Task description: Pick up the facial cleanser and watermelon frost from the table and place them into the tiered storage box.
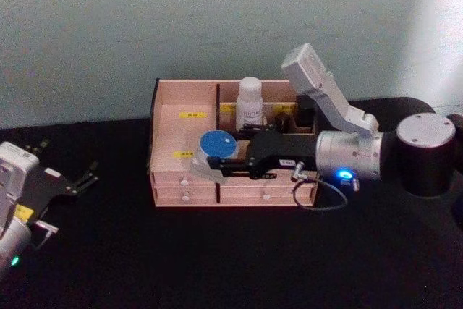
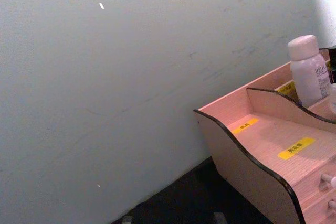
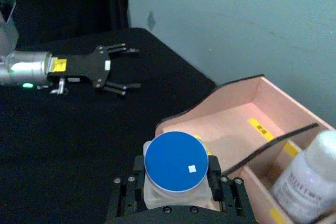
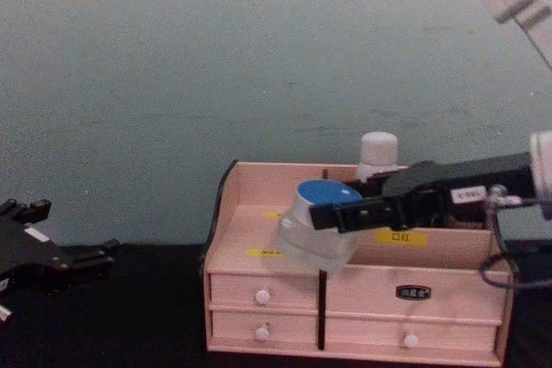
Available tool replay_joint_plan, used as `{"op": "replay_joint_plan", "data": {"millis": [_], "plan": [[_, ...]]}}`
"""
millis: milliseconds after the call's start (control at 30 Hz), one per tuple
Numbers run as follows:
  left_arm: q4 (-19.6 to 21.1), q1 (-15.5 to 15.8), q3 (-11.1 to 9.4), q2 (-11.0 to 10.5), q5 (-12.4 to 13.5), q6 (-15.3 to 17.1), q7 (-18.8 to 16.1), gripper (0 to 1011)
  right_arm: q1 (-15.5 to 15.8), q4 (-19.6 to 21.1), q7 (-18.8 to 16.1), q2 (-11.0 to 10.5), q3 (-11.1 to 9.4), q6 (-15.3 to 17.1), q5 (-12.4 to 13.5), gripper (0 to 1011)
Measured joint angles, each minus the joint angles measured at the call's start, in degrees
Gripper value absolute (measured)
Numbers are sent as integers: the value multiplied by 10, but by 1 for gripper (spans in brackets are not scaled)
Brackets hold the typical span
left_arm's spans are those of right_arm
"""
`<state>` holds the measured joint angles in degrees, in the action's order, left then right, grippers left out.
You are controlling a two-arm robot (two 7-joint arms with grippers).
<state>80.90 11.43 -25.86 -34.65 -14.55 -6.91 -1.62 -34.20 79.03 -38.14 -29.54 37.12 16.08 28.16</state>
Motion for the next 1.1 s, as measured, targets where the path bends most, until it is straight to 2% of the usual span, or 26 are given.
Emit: {"op": "replay_joint_plan", "data": {"millis": [367,567,900,1100], "plan": [[0,0,0,0,0,0,0,1001,-47,-70,5,51,17,4,-7,712],[0,0,0,0,0,0,0,1001,-76,-125,9,84,25,4,-17,712],[0,0,0,0,0,0,0,1001,-106,-193,8,122,27,-1,-27,712],[0,0,0,0,0,0,0,1001,-115,-218,8,135,25,-3,-34,712]]}}
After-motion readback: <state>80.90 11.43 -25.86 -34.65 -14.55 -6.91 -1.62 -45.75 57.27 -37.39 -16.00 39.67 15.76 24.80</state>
